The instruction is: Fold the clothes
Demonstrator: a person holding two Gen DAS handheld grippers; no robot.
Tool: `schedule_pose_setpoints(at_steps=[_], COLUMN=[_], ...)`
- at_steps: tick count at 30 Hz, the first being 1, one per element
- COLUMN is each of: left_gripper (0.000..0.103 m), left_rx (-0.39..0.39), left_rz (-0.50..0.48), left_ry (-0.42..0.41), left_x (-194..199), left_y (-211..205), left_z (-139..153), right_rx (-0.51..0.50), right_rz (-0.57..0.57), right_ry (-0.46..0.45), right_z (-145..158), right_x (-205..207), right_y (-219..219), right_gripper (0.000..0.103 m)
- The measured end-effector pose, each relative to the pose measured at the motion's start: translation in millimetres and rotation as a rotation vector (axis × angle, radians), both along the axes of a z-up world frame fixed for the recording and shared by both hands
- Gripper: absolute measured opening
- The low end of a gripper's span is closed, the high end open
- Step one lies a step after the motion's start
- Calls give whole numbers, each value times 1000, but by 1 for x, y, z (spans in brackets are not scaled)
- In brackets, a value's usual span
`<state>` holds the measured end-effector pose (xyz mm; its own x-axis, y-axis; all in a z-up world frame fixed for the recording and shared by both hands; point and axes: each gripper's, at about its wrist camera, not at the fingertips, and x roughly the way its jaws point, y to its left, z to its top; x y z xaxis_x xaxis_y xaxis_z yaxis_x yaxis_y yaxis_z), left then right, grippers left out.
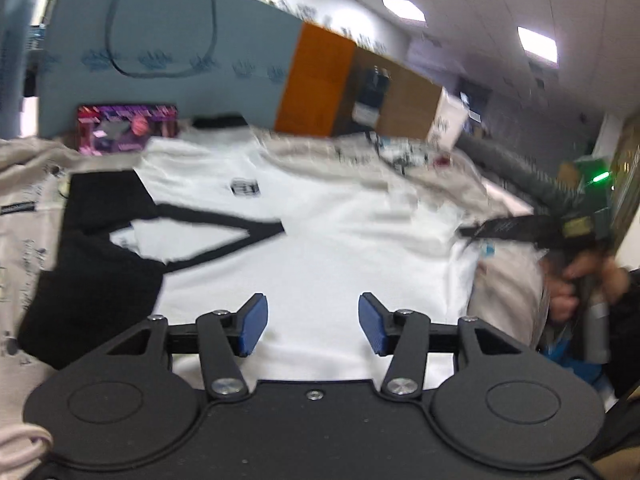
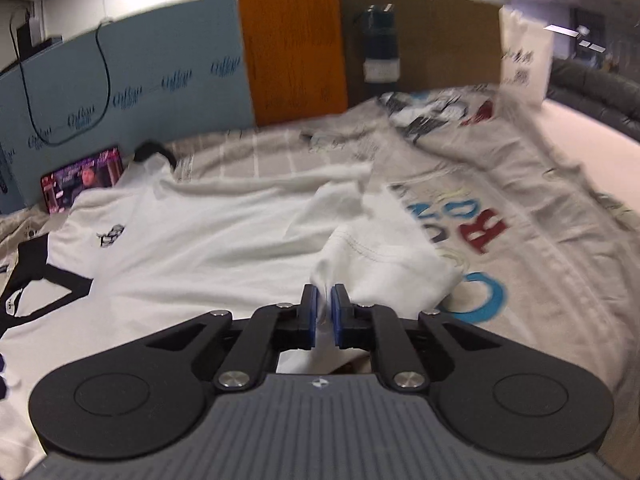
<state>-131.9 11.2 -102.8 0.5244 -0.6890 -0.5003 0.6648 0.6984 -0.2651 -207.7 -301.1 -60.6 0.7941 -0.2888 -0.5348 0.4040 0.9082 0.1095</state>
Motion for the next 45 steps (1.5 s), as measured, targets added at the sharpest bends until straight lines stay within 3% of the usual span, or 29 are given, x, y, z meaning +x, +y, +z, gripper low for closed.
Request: schedule_pose_setpoints(at_steps=[5,11,12,15,18,22,25,27,28,29,30,31,34,36,39,42,45], left_gripper=[51,51,52,62,71,74,73,72,64,41,29,9,6,6,6,6,7], left_rx=[42,-18,-30,-76,-96,22,191,242,238,223,208,192,77,-4,-63,-15,94], left_rz=[-19,-123,-148,-230,-329,-381,-312,-262,-244,-229,-215,-201,-180,-186,-212,-270,-321], left_ry=[10,-71,-93,-149,-178,-213,-318,-341,-334,-306,-277,-249,-184,-129,-79,-66,-33], left_x=[2,-24,-30,-51,-75,-99,-109,-108,-103,-97,-92,-86,-75,-70,-66,-73,-77], left_y=[-6,0,1,5,2,-17,-37,-41,-41,-40,-38,-36,-19,-7,2,-3,-16], left_z=[-9,5,9,20,24,13,-3,-9,-9,-8,-7,-6,11,24,38,36,16], right_rx=[62,247,283,310,379,484,475,481,472,457,441,425,407,414,350,306,289], right_rz=[-143,-266,-277,-290,-247,-207,-193,-191,-187,-184,-182,-177,-169,-174,-169,-177,-197], right_ry=[-90,-123,-144,-204,-231,-209,-209,-203,-203,-200,-197,-188,-172,-195,-207,-172,-91], right_z=[1,-33,-35,-32,-32,-41,-41,-42,-43,-43,-43,-43,-43,-39,-26,-22,-35], right_x=[-64,-107,-111,-118,-113,-97,-89,-85,-84,-82,-81,-79,-78,-85,-94,-97,-93], right_y=[-5,-26,-32,-41,-53,-62,-63,-64,-63,-61,-59,-58,-55,-54,-45,-40,-42], right_gripper=[5,7,12,48,49,50,50,50,50,48,40,31,5,4,3,3,3])
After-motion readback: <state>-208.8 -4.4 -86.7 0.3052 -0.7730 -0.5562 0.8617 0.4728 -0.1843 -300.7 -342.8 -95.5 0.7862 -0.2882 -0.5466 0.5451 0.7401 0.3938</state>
